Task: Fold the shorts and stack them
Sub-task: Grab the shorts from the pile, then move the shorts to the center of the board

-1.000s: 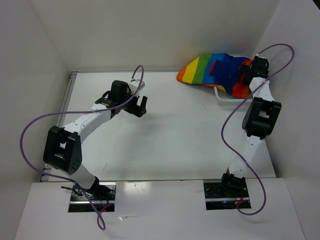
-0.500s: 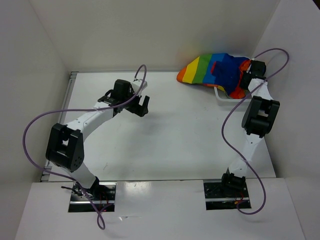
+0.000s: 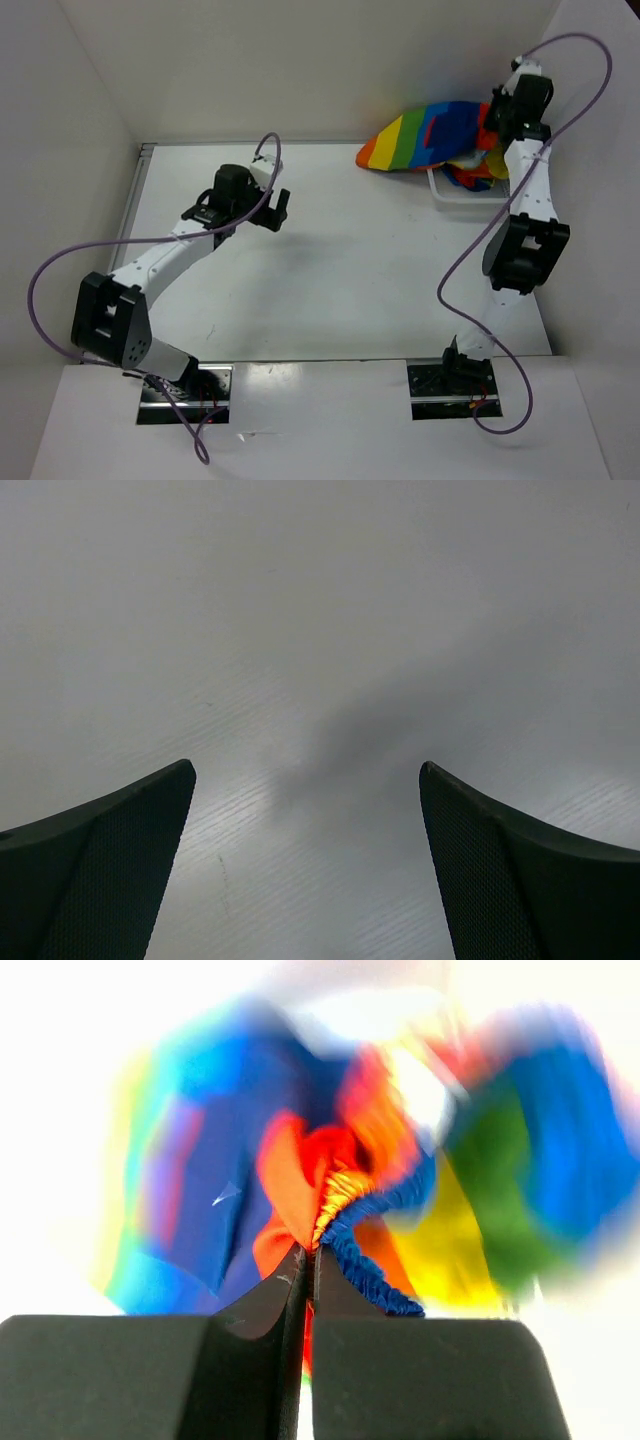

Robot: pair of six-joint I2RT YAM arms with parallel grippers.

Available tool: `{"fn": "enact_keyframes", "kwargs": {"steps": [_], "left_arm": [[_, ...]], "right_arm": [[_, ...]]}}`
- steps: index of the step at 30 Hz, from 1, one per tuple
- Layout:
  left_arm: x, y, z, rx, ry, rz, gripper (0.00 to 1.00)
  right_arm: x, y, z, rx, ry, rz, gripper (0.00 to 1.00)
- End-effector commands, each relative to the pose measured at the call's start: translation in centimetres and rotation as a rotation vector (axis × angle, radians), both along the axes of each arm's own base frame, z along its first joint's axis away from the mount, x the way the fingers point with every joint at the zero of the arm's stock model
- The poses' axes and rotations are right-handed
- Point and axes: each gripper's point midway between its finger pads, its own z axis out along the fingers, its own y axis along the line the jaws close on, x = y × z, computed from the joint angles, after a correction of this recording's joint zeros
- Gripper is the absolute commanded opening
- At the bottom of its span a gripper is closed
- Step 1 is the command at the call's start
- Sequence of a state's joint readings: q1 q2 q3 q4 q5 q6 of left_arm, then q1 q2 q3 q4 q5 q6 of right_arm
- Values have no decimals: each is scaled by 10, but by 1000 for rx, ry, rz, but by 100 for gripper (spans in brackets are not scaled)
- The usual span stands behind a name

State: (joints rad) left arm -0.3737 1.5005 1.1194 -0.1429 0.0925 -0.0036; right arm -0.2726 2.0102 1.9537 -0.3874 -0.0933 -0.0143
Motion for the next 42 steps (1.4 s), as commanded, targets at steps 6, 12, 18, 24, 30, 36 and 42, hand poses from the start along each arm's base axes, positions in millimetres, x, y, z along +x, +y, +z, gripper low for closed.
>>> {"fn": "enact_keyframes", "kwargs": {"steps": [6, 12, 18, 24, 30, 36, 42], "left_arm": [[-20, 31, 51, -32, -247, 111, 99], [-45, 86, 90, -68, -368, 224, 99], [-65, 139, 121, -83, -462, 337, 99], [-75, 151, 121, -86, -462, 351, 99], [-66, 137, 94, -94, -344, 279, 99], [-76, 97, 74, -92, -201, 153, 99], [-117, 57, 4, -36, 65, 6, 99]], "right_arm": [[-99, 182, 348, -187, -767, 328, 0], [-170, 267, 402, -14, -888, 515, 0], [-199, 314, 401, 317, -811, 714, 0], [-176, 344, 301, 467, -520, 704, 0], [-91, 291, 158, 317, -270, 364, 80], [-95, 249, 112, 77, -205, 354, 88], [-130, 244, 29, -58, -36, 482, 88]]}}
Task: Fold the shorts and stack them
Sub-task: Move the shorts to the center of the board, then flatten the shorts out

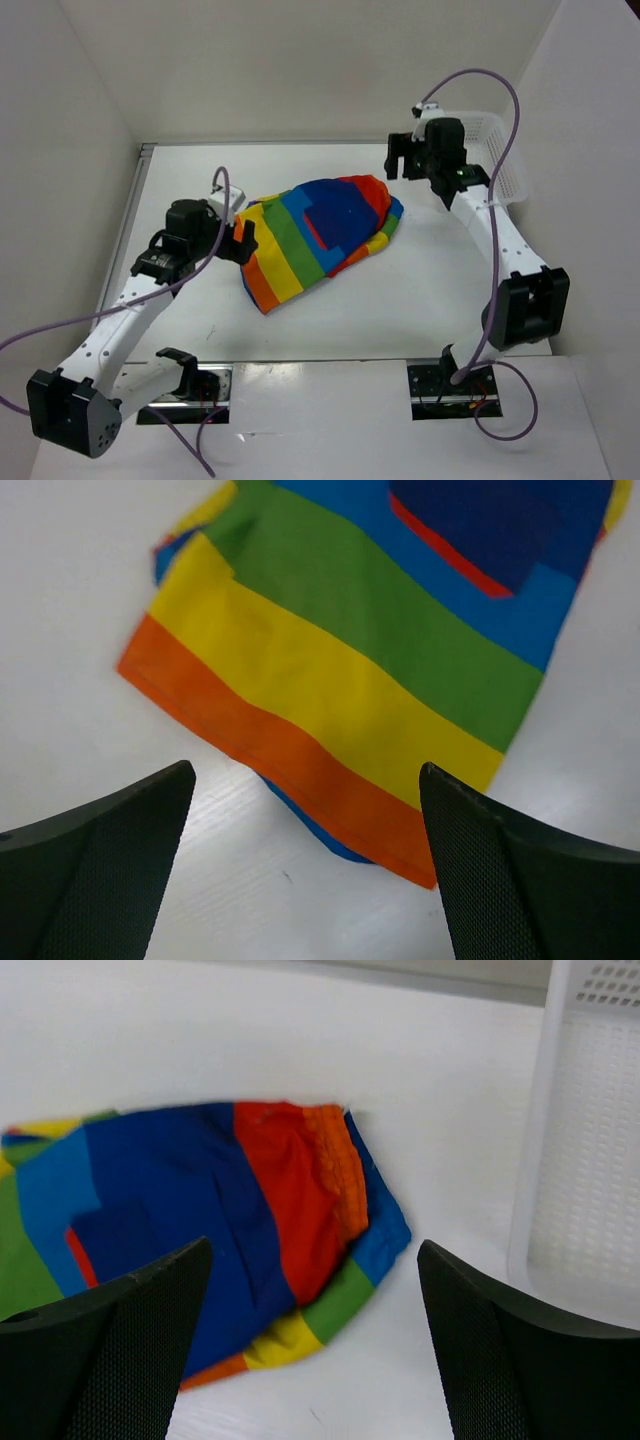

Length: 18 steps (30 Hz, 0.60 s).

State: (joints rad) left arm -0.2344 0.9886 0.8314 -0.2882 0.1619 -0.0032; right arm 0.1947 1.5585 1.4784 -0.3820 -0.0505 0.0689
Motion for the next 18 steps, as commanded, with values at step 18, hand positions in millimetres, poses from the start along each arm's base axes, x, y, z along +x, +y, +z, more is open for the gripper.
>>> {"fn": "enact_keyframes", "kwargs": {"steps": [18], "left_arm": [[-86, -58, -173, 280, 445, -276, 96]], "right_arm": [[-32, -34, -125, -118, 189, 78, 87]]}}
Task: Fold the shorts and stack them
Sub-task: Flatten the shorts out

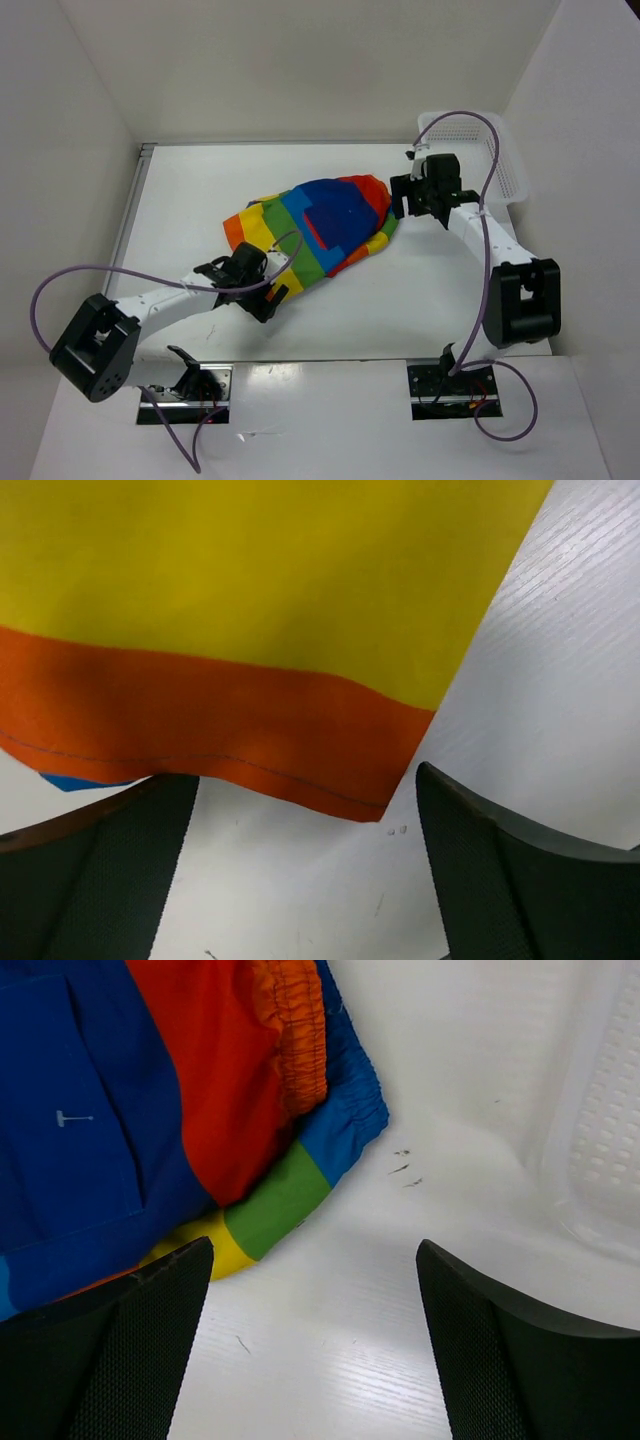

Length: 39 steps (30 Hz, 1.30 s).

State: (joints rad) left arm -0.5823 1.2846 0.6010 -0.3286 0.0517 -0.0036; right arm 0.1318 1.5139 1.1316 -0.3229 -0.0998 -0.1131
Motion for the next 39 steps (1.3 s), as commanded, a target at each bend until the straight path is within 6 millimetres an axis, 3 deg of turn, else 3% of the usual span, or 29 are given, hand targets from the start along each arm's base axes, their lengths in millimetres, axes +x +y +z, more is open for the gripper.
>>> {"fn": "enact_keyframes", "kwargs": {"steps": [1, 2, 6, 7, 8, 10, 11, 13, 14, 16, 17, 18, 19, 20, 21, 22, 23, 24, 25, 26, 27, 29, 32, 33, 34, 35, 37, 38, 39], "left_arm": [[12, -16, 4, -27, -38, -27, 94], [13, -17, 0, -24, -34, -27, 90], [21, -20, -7, -22, -45, -22, 62], [23, -21, -6, -27, -52, -22, 51], [22, -21, -9, -22, -45, -22, 30], [35, -29, 3, -48, -84, -22, 11], [53, -38, 22, -66, -140, -11, 0], [77, -53, 54, -103, -208, -5, 0], [110, -66, 99, -162, -300, 16, 0], [144, -75, 142, -210, -381, 44, 0], [170, -70, 170, -224, -461, 96, 0], [203, -75, 214, -270, -556, 128, 0], [224, -71, 236, -292, -609, 156, 0], [255, -46, 261, -292, -688, 239, 0], [282, -37, 257, -280, -695, 273, 0], [308, -27, 304, -317, -790, 308, 7], [325, -12, 310, -308, -805, 341, 12], [355, 12, 279, -265, -759, 387, 20], [369, 20, 270, -247, -738, 407, 28], [391, 29, 248, -197, -679, 438, 54], [399, 36, 235, -167, -641, 456, 67], [401, 38, 202, -103, -530, 465, 81], [385, 31, 182, -102, -474, 437, 84], [373, 28, 200, -137, -493, 415, 86], [353, 25, 167, -108, -421, 403, 88], [341, 21, 185, -127, -454, 391, 88], [319, 26, 172, -105, -407, 390, 88], [293, 25, 157, -87, -343, 374, 88], [280, 29, 147, -70, -308, 373, 88]], "right_arm": [[18, 1, -7, 43, -13, -4, 86], [18, 2, -17, 47, 11, -10, 86], [24, 3, -29, 61, 27, -24, 83], [24, 3, -35, 59, 40, -25, 81], [29, 4, -36, 60, 36, -25, 79], [33, 7, -37, 69, 39, -14, 79], [31, 7, -44, 74, 62, -22, 79], [41, 8, -47, 81, 68, -29, 79], [46, 9, -50, 81, 72, -30, 79], [48, 10, -56, 86, 86, -36, 78], [52, 10, -50, 87, 73, -36, 78], [56, 9, -53, 80, 76, -44, 78], [57, 9, -55, 87, 87, -52, 78], [56, 9, -62, 86, 101, -53, 78], [59, 10, -57, 93, 93, -59, 78], [63, 12, -58, 100, 94, -52, 78], [63, 12, -62, 106, 105, -60, 78], [67, 13, -66, 105, 110, -60, 78], [71, 13, -64, 106, 102, -59, 78], [74, 14, -64, 107, 101, -59, 78], [77, 12, -66, 98, 100, -68, 78], [83, 11, -66, 93, 94, -75, 81], [88, 7, -61, 88, 80, -109, 84], [89, 3, -61, 72, 77, -128, 84], [89, 2, -61, 77, 78, -145, 84], [87, 0, -65, 75, 87, -159, 84], [82, -4, -67, 68, 97, -182, 85], [80, -4, -70, 73, 108, -189, 85], [80, -6, -70, 65, 106, -198, 85]]}}
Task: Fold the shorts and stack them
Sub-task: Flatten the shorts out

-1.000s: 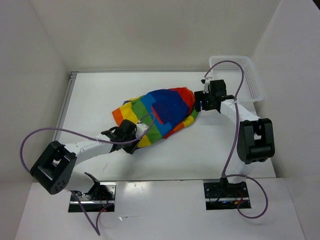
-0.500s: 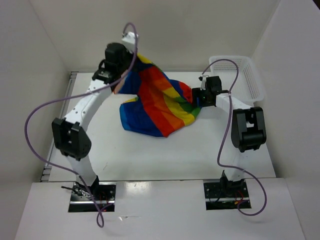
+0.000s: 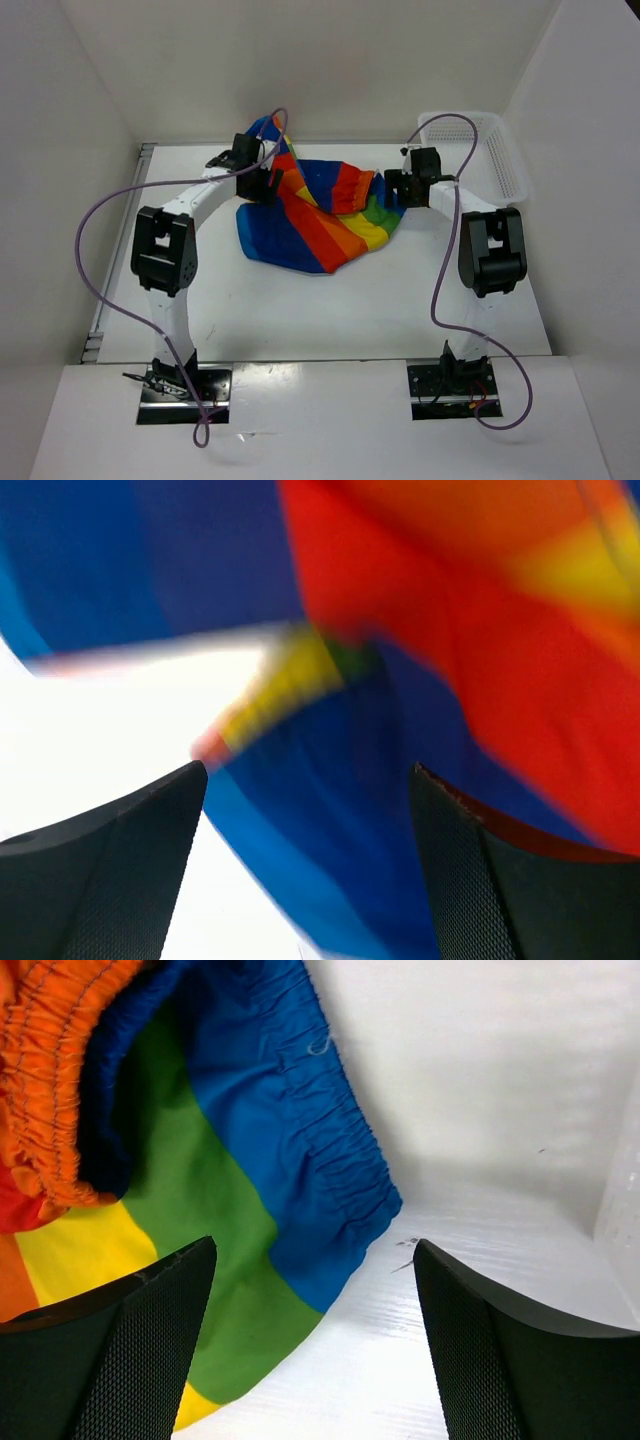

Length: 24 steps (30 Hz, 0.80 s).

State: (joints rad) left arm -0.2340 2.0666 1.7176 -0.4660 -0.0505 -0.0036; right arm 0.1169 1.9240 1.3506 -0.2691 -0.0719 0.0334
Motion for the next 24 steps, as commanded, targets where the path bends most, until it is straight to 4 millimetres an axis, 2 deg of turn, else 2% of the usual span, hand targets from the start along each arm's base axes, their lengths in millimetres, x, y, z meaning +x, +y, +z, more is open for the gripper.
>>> {"fn": "enact_keyframes", "kwargs": {"steps": [1, 2, 4, 5, 6, 7, 8, 9, 10, 12, 14, 15, 16, 18, 19, 20, 21, 22, 23, 24], "left_arm": [[-40, -2, 53, -34, -51, -36, 88], [-67, 0, 31, -17, 19, -44, 88], [-96, 2, 10, -9, 90, -59, 88], [-109, -1, -5, 2, 132, -74, 88], [-126, 4, -26, 14, 179, -73, 88], [-131, 6, -36, 42, 184, -68, 88], [-133, 10, -43, 59, 184, -57, 88], [-127, 13, -48, 75, 159, -42, 88], [-127, 17, -58, 99, 171, -28, 88], [-122, 16, -67, 101, 176, -28, 89], [-113, 5, -63, 59, 168, -54, 89], [-111, 1, -69, 50, 183, -63, 89], [-110, -3, -70, 35, 189, -74, 89], [-107, -7, -74, 22, 194, -83, 89], [-109, -8, -79, 14, 207, -90, 86], [-111, -14, -79, -11, 214, -108, 80], [-114, -17, -79, -28, 228, -120, 62], [-122, -19, -81, -43, 260, -133, 51], [-125, -26, -71, -79, 257, -156, 38], [-121, -23, -62, -84, 240, -149, 23]], "right_arm": [[10, -9, 9, -11, -42, -62, 85], [9, -9, 4, -13, -30, -62, 85], [8, -9, -8, -15, -5, -61, 85], [7, -7, -17, -9, 14, -52, 85], [6, -5, -21, -2, 24, -45, 85], [6, -5, -21, -2, 24, -45, 85], [5, -5, -27, -4, 38, -45, 85], [6, -5, -32, -4, 41, -45, 85], [6, -5, -32, -4, 41, -45, 76], [7, -2, -39, -19, 51, -35, 71], [10, 2, -36, -23, 39, -19, 59], [9, 7, -36, -24, 39, -8, 53], [9, 7, -36, -24, 39, -8, 43], [4, 17, -39, -11, 52, 19, 34], [0, 24, -37, -6, 50, 49, 25], [0, 26, -30, 5, 36, 57, 20], [0, 32, -25, 7, 25, 81, 16], [-1, 32, -18, 8, 19, 81, 8], [-4, 40, -1, 19, -6, 115, 5], [-7, 42, 9, 26, -18, 132, 3]]}}
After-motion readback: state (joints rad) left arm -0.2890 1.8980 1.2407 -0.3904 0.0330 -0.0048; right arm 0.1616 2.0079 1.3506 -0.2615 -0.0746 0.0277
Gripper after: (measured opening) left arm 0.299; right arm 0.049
